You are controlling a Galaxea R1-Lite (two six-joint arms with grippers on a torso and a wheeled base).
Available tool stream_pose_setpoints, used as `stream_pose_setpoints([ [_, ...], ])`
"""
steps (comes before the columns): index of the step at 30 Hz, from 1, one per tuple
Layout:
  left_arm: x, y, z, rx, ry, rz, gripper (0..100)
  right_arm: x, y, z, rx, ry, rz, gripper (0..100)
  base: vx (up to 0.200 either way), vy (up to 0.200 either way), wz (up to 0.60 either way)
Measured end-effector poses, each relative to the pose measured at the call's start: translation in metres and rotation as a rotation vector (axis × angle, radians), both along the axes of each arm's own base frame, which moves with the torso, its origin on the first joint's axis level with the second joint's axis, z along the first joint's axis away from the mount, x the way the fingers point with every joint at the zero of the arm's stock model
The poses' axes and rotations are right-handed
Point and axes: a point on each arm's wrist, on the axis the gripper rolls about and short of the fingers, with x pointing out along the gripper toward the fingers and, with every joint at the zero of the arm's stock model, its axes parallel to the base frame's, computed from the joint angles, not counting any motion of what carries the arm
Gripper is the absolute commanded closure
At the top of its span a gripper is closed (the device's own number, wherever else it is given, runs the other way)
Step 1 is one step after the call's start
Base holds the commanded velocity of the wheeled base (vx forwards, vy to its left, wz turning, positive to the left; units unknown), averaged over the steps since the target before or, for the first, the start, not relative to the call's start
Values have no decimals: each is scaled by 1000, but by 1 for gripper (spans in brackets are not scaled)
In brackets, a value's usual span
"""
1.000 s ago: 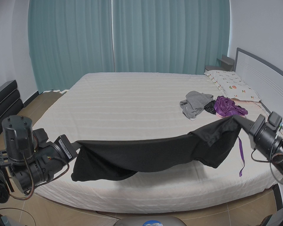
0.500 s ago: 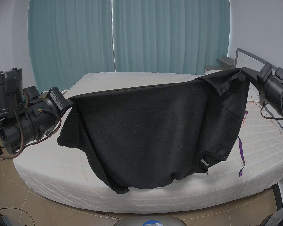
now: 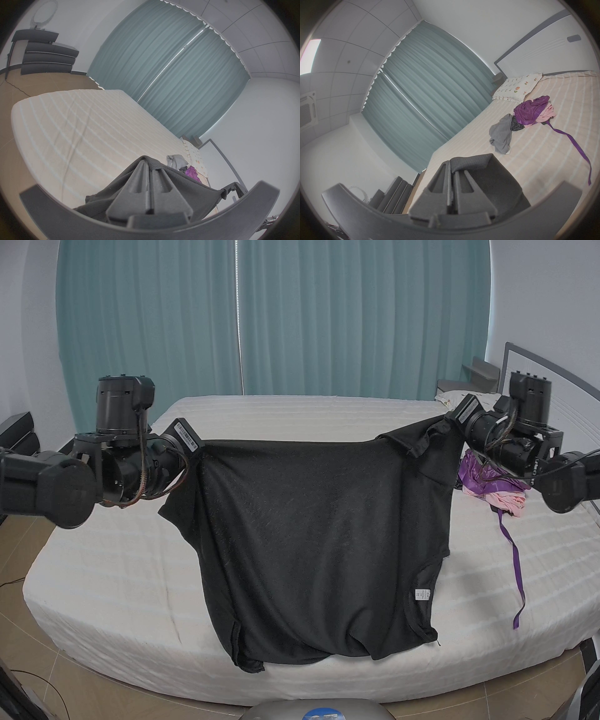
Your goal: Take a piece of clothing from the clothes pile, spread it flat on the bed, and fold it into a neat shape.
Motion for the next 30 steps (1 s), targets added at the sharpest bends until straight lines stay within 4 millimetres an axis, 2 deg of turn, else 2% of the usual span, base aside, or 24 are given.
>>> stream_pose_setpoints([
  [2,14,0,-9,3,21,0,100,14,1,-12,-8,24,-8,100,200,0,0],
  [6,38,-4,-32,9,65,-12,100,32,5,-37,-24,80,-13,100,0,0,0],
  [11,66,-12,-76,26,141,-22,100,51,9,-75,-37,135,-17,100,0,0,0],
  [22,108,-26,-163,49,233,-23,100,78,16,-158,-68,250,-42,100,0,0,0],
  [23,111,-27,-169,52,240,-24,100,81,17,-166,-72,258,-46,0,0,0,0],
  [24,112,-28,-175,54,248,-25,100,82,18,-173,-76,266,-50,0,0,0,0],
  [25,114,-29,-180,56,255,-26,0,84,18,-181,-82,275,-55,0,0,0,0],
  [30,122,-35,-202,72,274,-17,0,90,21,-223,-110,330,-69,0,0,0,0],
])
